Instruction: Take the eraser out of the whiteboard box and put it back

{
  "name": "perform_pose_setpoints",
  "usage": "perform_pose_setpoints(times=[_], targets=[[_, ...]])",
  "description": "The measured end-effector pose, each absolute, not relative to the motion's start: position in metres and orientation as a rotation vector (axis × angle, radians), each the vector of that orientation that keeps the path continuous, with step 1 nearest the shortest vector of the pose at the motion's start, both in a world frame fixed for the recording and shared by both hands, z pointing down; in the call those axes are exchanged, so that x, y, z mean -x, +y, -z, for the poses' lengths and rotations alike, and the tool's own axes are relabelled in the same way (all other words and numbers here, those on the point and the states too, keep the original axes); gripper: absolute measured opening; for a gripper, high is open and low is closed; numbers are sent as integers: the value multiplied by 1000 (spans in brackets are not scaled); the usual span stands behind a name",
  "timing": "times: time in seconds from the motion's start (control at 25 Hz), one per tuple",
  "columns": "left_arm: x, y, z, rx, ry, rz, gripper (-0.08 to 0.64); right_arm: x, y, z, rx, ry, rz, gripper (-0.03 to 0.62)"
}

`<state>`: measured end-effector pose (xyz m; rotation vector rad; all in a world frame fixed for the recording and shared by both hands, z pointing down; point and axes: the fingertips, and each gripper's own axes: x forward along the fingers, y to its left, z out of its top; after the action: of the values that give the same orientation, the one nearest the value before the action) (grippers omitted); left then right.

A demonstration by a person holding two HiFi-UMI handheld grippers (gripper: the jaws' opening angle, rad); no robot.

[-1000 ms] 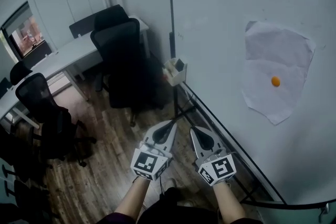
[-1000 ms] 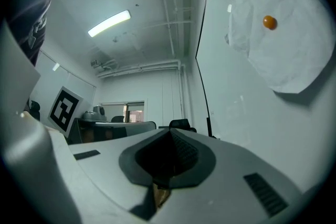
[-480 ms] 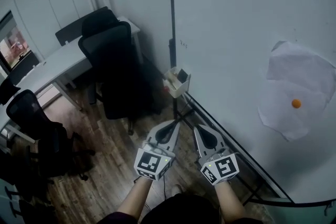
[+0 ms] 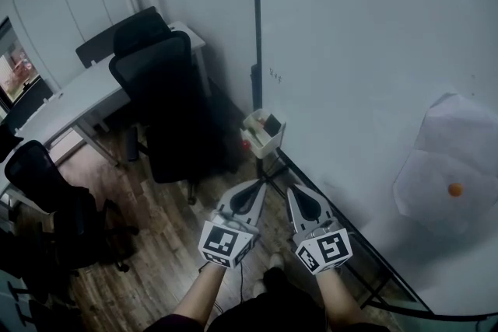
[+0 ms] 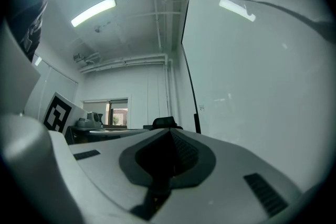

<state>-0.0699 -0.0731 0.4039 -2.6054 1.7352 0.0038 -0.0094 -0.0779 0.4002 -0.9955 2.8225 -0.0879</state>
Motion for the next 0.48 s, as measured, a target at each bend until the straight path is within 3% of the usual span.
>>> perform_pose_setpoints(times=[0.48], targets=[[84,-152,-401,2571,1775,51,5,19,-154,-396,989,2752,166,2]])
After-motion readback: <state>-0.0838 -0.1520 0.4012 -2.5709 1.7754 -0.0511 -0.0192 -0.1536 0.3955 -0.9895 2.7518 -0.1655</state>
